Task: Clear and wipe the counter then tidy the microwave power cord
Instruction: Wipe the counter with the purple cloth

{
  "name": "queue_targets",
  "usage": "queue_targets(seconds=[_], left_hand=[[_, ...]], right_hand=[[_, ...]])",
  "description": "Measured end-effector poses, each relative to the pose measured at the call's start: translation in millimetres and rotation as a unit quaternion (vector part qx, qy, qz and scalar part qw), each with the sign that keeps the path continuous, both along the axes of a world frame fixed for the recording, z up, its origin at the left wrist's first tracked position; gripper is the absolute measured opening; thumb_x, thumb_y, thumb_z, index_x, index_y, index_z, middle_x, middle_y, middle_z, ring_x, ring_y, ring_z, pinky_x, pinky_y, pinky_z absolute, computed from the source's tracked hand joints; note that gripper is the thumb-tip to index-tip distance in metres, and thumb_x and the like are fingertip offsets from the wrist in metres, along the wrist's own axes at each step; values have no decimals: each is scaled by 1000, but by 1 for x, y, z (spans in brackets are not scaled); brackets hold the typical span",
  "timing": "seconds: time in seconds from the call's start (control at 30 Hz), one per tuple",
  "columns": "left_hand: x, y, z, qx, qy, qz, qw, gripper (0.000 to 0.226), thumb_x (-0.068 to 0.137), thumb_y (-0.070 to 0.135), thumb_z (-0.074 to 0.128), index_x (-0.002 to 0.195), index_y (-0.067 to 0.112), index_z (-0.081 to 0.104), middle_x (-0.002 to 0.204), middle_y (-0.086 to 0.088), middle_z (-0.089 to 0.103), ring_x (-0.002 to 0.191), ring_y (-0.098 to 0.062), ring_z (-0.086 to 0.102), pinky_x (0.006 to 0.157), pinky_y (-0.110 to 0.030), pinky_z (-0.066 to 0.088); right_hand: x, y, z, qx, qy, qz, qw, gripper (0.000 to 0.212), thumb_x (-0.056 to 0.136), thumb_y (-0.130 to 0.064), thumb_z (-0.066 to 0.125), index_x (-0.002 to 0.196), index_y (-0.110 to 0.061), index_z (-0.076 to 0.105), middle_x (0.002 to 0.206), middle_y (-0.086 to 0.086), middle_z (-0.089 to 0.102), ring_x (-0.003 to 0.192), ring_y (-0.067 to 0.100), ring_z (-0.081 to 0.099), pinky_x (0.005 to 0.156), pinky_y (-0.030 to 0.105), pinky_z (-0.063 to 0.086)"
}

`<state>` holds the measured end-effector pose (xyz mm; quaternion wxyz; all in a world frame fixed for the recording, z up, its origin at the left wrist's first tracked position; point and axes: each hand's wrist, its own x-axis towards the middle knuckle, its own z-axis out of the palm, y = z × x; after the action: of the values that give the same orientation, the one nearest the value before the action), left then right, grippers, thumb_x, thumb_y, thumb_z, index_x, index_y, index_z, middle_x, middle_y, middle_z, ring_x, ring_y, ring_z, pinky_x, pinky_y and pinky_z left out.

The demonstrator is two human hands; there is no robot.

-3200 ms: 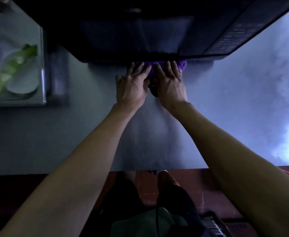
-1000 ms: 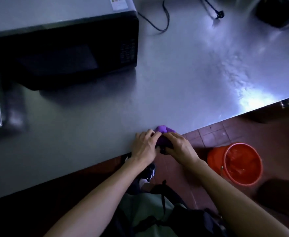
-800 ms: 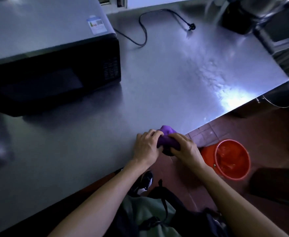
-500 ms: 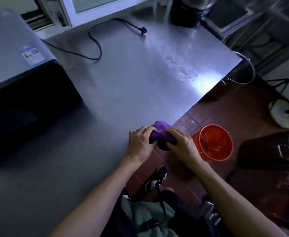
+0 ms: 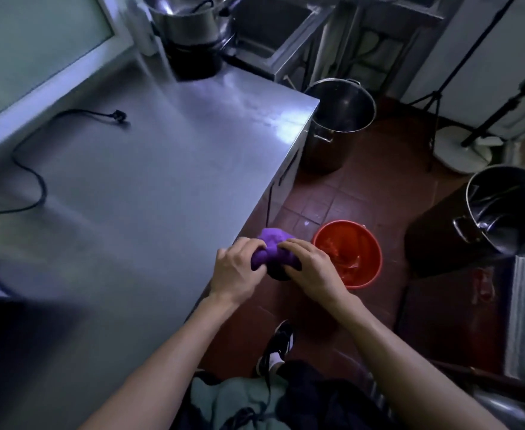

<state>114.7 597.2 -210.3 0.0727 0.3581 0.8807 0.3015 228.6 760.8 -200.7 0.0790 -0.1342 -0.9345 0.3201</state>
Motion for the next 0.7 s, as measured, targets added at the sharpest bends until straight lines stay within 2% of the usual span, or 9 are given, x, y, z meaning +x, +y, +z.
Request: queue_targets(seconds=[0.07,0.2,0.43,0.7], left_hand=[[-2,23,5,-1,1,-1,1000,36,69,25,72,104,30,64,104,13,64,95,-14,63,77,-36,44],[-12,66,13,-3,5,-5,1000,37,71,24,73,106,31,63,105,13,64,92,-15,64,79,-36,45],[-32,115,11,-9,-5,-17,1000,37,72,27,70,109,30,64,107,12,64,92,-17,65,81,-36,45],[-89,151,-6,21,-33,16,999,36,70,22,74,105,30,67,105,13,66,92,-13,64,82,-37,48]], right_hand=[[-2,23,3,-2,12,1,1000,52,72,-8,80,122,-14,68,125,5,66,113,22,62,96,27,47],[-9,64,8,-1,28,0,1000,53,69,-5,82,120,-12,68,123,8,67,111,26,64,94,34,51],[-25,110,7,6,23,-19,1000,53,73,-8,81,124,-11,67,125,11,66,115,29,62,97,37,50],[-90,150,4,30,19,14,999,52,70,-4,82,120,-10,68,119,11,68,108,30,64,90,40,53]])
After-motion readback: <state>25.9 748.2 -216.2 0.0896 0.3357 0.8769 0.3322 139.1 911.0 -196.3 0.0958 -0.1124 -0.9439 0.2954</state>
